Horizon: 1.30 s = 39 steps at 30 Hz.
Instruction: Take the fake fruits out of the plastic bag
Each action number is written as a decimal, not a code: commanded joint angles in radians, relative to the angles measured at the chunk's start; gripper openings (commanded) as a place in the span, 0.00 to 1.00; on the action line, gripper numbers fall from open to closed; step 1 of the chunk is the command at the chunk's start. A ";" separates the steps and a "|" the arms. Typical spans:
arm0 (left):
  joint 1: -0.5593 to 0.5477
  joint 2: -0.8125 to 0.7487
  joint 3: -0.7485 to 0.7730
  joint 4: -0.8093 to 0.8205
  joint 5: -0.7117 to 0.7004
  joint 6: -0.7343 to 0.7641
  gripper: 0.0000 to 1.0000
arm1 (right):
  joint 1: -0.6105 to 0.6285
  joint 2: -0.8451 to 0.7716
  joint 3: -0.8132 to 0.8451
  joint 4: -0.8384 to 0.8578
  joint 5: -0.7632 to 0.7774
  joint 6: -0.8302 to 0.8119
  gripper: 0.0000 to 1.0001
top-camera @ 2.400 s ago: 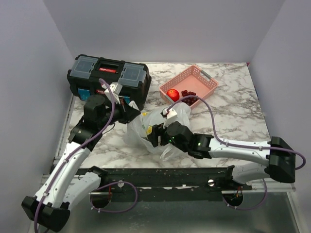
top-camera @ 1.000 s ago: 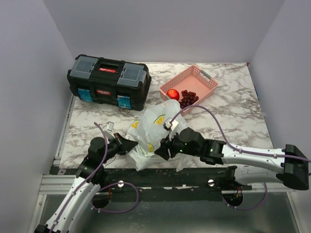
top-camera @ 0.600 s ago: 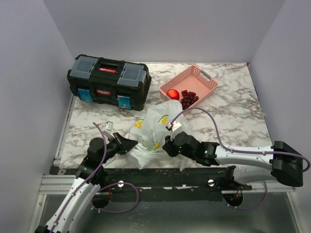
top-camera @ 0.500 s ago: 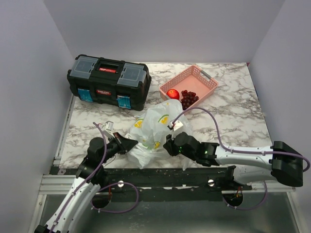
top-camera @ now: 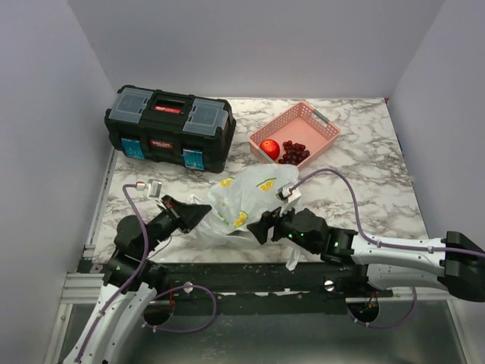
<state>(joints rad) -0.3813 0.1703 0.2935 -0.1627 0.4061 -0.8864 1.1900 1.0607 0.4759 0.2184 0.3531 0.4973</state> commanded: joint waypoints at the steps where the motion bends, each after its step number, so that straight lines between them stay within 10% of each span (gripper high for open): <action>1: -0.002 0.068 0.219 0.054 0.041 0.107 0.00 | 0.005 -0.002 -0.026 0.181 -0.064 0.046 0.79; 12: -0.098 0.602 0.828 0.157 0.338 0.101 0.00 | 0.004 0.168 0.191 0.008 -0.015 0.081 0.67; 23: -0.120 0.434 0.552 -0.284 -0.088 0.297 0.00 | 0.005 0.060 0.133 -0.126 -0.012 0.052 0.77; 33: -0.120 0.354 0.401 -0.253 -0.013 0.271 0.00 | 0.005 0.046 0.213 -0.441 -0.244 -0.023 0.67; 39: -0.120 0.353 0.453 -0.247 -0.058 0.293 0.00 | 0.003 -0.028 0.336 -0.593 -0.251 0.060 0.91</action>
<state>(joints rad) -0.4995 0.5354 0.6964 -0.4332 0.3866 -0.6239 1.1900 1.1011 0.7185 -0.2363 0.1390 0.5117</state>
